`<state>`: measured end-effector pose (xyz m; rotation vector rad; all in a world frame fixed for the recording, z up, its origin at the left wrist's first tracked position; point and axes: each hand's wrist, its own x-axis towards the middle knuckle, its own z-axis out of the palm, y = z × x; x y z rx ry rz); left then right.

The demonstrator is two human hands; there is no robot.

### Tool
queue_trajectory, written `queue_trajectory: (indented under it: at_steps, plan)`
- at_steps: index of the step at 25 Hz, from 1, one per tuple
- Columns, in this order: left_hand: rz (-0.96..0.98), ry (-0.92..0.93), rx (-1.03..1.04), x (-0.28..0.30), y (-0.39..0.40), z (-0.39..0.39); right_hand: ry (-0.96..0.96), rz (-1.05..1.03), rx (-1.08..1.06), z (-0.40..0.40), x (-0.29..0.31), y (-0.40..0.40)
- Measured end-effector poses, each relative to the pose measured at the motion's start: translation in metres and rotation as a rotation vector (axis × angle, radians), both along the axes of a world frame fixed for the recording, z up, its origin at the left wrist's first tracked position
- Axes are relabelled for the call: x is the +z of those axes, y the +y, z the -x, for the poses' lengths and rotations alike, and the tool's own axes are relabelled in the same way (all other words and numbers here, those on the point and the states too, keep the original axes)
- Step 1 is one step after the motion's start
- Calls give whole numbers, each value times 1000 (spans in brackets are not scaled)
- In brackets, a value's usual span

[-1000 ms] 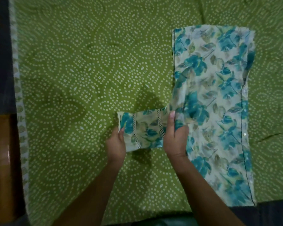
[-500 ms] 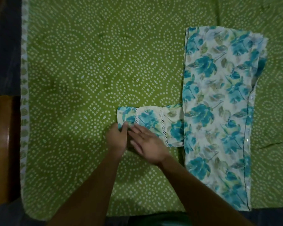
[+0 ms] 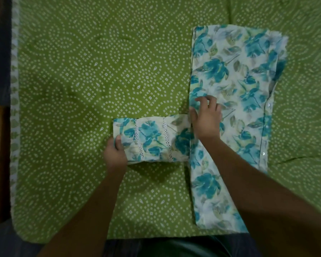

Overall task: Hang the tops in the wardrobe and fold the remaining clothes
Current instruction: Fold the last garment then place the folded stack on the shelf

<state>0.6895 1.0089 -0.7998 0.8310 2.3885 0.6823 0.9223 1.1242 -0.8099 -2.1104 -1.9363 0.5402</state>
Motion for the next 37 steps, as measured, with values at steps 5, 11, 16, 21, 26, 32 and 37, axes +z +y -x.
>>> queue_trajectory:
  at_steps: [5,11,16,21,26,32,37]
  plan:
    - [-383,-278,-112,84,33,-88,1195,431,-649,-68,47,-62]
    - [-230,205,-1126,68,23,-236,1799,694,-652,-173,75,-98]
    - [233,509,-1164,-18,10,-218,1093,581,-878,-196,21,-108]
    - [254,563,-1221,-34,19,-191,394,339,-433,-224,-5,-129]
    - [-127,538,-2016,-28,8,-133,-260,62,1035,-300,-16,-152]
    - [-173,493,-1955,-60,-10,-159,-161,146,1285,-295,-48,-126]
    - [147,-396,-813,-48,14,-178,629,727,164,-265,-2,-86]
